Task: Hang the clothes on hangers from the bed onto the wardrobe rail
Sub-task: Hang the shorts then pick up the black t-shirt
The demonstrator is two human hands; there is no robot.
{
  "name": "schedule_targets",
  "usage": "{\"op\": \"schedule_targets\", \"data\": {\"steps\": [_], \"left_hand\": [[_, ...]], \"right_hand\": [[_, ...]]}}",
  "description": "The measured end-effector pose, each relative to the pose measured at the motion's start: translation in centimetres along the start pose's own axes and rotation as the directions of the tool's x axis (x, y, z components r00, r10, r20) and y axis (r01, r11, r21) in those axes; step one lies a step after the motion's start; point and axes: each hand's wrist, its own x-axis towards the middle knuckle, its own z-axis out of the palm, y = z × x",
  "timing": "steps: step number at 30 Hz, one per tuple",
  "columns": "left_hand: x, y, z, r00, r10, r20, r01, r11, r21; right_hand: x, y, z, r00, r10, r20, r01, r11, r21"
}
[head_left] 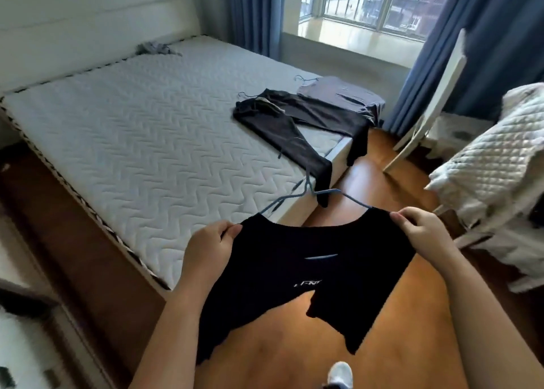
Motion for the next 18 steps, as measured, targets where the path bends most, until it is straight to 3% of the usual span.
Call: {"op": "schedule_targets", "data": {"steps": [9, 18], "left_hand": [[3.6, 12.9, 14.8, 0.984, 0.13, 0.124, -0.128, 0.991, -0.026], [8.0, 14.9, 18.7, 0.981, 0.047, 0.187, -0.045, 0.999, -0.012]], "right_hand": [[6.4, 12.2, -12.8, 0.989, 0.106, -0.105, -0.098, 0.992, 0.074], [15.1, 14.9, -13.3, 0.998, 0.06, -0.024, -0.057, 0.992, 0.109]]}}
